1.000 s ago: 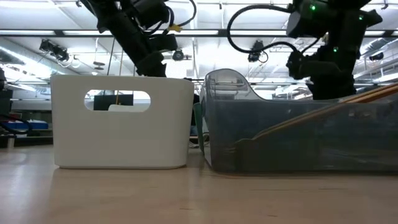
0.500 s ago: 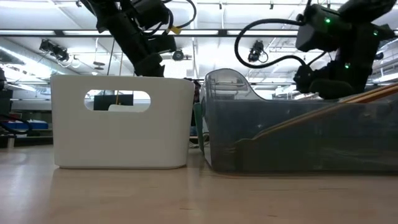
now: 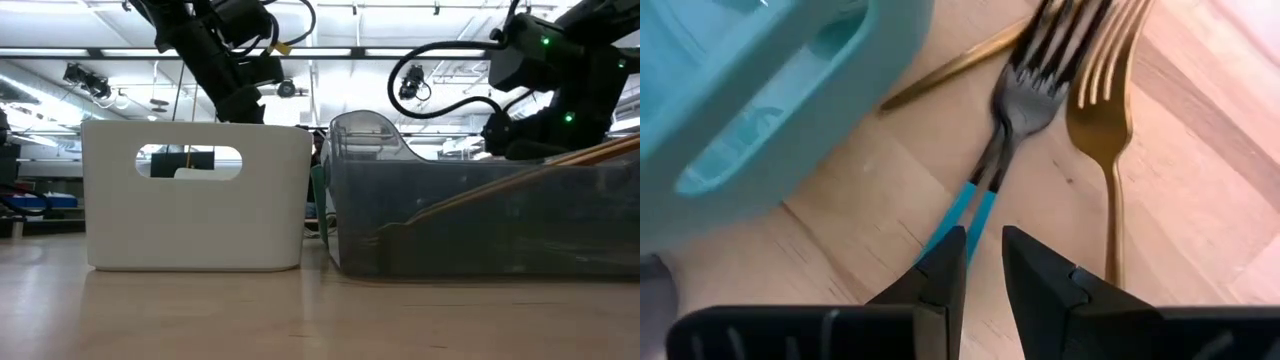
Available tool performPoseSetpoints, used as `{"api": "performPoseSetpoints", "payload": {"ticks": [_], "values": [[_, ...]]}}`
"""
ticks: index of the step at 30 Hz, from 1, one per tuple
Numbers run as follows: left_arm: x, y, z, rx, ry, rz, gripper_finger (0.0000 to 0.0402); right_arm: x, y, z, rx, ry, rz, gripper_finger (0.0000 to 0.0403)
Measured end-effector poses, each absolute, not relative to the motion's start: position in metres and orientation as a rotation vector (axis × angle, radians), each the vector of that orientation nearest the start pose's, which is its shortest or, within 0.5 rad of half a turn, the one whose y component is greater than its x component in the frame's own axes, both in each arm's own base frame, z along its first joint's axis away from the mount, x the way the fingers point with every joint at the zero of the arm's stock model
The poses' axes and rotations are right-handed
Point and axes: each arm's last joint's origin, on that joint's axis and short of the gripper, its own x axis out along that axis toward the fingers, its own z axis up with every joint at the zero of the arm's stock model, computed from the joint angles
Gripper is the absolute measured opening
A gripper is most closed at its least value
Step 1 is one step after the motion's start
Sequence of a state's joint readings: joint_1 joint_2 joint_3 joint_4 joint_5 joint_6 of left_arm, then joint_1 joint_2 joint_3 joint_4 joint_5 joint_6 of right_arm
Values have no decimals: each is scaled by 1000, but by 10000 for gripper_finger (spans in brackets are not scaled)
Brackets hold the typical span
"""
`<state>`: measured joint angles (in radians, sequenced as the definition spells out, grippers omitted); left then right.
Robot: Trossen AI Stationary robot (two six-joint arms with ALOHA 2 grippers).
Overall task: Sort silverware by color (type)
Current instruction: Put the blue fork into the white bin
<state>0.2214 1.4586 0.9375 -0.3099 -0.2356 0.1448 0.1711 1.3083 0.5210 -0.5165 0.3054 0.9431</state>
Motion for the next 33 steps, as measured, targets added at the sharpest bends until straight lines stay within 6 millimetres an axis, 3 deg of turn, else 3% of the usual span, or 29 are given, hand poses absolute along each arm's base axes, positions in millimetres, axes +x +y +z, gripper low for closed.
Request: {"api": "performPoseSetpoints", "payload": {"ticks": [6,22,33], "values": [[289,72,225,143,868,368,118,191,24,140,533,1049,-666,79],[289,72,225,148,867,366,118,186,22,129,492,1147,-749,79],[289,72,225,146,870,365,118,183,24,126,544,1188,-713,75]]}}
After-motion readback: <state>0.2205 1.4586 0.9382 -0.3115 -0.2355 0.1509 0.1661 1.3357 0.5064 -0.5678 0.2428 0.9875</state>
